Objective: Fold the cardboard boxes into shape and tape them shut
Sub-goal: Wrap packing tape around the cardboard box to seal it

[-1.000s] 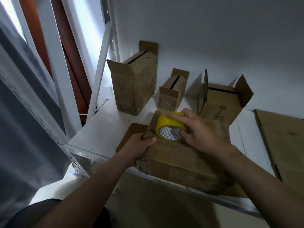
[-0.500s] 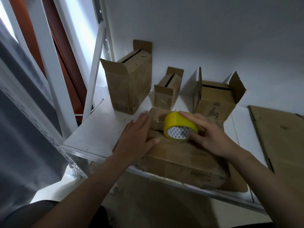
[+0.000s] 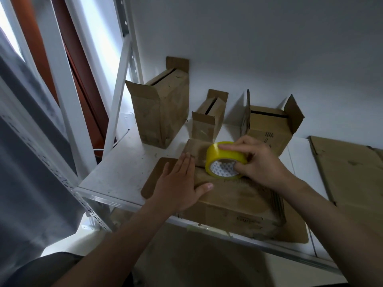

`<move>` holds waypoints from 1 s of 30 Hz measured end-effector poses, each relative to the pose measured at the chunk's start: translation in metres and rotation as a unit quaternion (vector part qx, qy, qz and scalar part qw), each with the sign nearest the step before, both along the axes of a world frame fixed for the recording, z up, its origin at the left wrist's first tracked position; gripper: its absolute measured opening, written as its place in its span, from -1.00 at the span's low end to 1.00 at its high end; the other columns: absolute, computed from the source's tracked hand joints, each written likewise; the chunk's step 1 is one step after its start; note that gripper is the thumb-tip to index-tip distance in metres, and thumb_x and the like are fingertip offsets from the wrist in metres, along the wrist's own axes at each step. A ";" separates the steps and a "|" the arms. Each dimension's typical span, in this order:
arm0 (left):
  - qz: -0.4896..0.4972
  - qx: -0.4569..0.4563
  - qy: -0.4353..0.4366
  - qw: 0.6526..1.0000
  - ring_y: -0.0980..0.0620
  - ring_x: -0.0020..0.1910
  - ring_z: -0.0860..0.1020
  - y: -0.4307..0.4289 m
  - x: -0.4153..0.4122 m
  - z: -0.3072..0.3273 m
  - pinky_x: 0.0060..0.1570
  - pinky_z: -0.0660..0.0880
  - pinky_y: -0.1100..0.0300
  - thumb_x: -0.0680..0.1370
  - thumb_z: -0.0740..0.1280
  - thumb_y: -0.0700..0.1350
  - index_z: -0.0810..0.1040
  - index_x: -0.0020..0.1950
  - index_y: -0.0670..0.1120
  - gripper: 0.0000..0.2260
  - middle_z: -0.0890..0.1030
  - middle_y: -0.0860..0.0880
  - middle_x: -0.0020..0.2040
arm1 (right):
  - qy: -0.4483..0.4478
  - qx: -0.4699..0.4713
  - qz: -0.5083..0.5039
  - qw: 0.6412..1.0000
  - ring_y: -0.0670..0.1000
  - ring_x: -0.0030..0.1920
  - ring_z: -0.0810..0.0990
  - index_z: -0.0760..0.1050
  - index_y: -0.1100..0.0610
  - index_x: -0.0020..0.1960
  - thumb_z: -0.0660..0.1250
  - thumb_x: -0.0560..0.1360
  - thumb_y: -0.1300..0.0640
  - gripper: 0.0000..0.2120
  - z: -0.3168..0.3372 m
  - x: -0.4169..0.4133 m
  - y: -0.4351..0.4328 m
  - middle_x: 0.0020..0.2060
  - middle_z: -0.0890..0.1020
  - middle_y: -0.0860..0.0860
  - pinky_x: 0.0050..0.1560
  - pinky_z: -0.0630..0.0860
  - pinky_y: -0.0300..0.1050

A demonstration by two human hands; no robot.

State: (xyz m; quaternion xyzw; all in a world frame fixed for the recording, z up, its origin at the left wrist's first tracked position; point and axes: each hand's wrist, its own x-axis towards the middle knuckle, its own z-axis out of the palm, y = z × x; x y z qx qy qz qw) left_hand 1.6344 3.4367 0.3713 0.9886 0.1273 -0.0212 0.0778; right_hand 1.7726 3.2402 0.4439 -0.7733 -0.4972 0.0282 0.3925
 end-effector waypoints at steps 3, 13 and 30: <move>0.010 0.003 0.012 1.000 0.02 0.63 -0.19 -0.001 0.003 0.000 0.58 -0.05 -0.20 0.33 -0.34 0.56 -0.21 0.65 -0.12 0.07 -0.18 -0.07 0.67 | -0.081 -0.078 -0.027 0.993 -0.10 -0.10 0.47 0.58 -0.33 0.16 0.44 0.42 0.36 -0.40 0.013 0.018 -0.024 -0.11 0.46 -0.16 -0.22 0.42 -0.12; 0.008 0.051 0.014 0.999 0.01 0.64 -0.18 0.001 -0.002 -0.002 0.59 -0.11 -0.14 0.32 -0.44 0.54 -0.18 0.65 -0.13 0.08 -0.16 -0.08 0.67 | 0.205 0.169 -0.059 0.962 -0.10 0.28 0.58 0.55 -0.29 0.32 0.39 0.53 0.31 -0.43 -0.048 0.009 -0.075 0.27 0.61 -0.17 0.15 0.58 -0.24; -0.003 0.015 0.026 1.000 -0.05 0.63 -0.22 -0.016 0.019 0.003 0.58 -0.23 -0.10 0.45 -0.12 0.54 -0.18 0.64 -0.21 0.03 -0.18 -0.16 0.66 | 0.276 0.218 -0.047 0.935 0.01 0.20 0.62 0.61 -0.26 0.24 0.51 0.41 0.14 -0.52 -0.052 -0.002 -0.012 0.19 0.65 -0.02 0.16 0.59 -0.14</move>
